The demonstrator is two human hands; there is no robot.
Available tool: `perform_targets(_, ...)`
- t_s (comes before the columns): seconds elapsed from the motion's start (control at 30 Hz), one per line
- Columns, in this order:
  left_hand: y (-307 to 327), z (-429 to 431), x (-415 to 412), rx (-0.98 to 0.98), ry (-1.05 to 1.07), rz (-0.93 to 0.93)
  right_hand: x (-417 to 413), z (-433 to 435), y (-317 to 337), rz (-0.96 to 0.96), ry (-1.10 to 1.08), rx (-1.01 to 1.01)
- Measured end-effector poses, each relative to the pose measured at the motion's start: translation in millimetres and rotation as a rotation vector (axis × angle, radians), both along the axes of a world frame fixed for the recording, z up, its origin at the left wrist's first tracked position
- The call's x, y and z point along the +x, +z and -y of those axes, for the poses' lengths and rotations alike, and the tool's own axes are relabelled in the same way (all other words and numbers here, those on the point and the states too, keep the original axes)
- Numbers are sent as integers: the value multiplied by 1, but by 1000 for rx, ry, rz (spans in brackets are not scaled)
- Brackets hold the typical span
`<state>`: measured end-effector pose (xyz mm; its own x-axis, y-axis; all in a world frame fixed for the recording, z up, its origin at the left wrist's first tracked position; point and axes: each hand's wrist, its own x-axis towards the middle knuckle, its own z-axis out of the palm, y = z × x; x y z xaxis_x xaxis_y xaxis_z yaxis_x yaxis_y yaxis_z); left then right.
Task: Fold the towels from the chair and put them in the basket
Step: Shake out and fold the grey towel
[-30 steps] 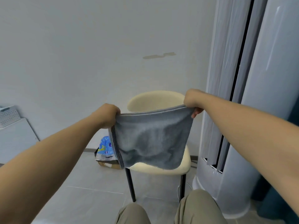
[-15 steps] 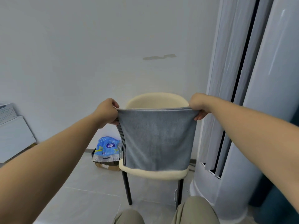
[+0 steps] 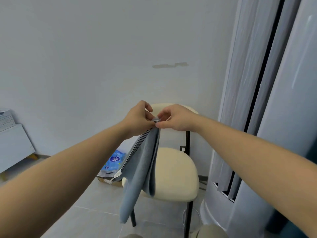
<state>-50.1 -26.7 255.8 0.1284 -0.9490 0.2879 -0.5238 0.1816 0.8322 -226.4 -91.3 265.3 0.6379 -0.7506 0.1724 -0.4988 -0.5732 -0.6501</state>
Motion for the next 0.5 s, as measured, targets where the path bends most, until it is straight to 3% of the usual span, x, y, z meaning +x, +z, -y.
perform_targets(0.2, -8, 4, 12, -7, 38, 7, 13, 1, -8, 55, -53, -152)
perform_targets(0.5, -36, 15, 1, 64, 25, -84, 18, 9, 0, -32, -114, -147)
